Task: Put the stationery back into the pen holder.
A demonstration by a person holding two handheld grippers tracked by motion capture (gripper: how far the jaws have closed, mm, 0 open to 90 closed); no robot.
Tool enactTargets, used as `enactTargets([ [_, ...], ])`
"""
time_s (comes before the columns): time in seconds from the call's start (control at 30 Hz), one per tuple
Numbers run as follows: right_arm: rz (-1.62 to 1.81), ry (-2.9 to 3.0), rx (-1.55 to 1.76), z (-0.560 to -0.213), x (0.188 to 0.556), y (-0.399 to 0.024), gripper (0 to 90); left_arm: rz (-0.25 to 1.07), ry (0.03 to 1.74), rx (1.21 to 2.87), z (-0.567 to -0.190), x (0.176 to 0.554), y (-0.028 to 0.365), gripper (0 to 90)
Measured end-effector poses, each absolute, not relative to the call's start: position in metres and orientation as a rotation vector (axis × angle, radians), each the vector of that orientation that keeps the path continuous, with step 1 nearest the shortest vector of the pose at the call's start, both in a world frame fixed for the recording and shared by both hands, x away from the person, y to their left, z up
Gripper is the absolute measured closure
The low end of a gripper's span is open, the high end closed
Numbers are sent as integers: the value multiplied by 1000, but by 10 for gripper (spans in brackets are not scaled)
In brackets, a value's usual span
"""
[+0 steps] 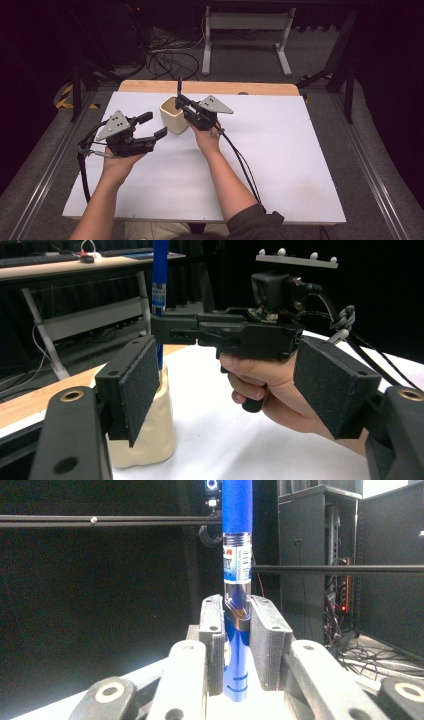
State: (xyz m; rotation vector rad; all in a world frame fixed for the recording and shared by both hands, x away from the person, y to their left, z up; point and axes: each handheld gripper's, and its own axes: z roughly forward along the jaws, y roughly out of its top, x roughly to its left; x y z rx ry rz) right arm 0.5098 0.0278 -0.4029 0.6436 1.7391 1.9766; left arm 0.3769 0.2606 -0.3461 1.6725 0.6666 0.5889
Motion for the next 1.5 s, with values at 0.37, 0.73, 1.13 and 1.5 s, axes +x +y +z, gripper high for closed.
enactTargets([
  [0.37, 1961, 1769, 660, -408, 512, 30, 777, 595, 676, 1660, -346, 378, 262, 275],
  [0.73, 1940, 1795, 668, -413, 513, 32, 776, 575, 691, 1631, -347, 379, 267, 275],
  [1.13, 1913, 1827, 680, -418, 512, 34, 774, 577, 682, 1639, -347, 379, 266, 275],
  [1.5, 1884, 1851, 693, -424, 511, 36, 773, 575, 677, 1647, -348, 379, 263, 276],
])
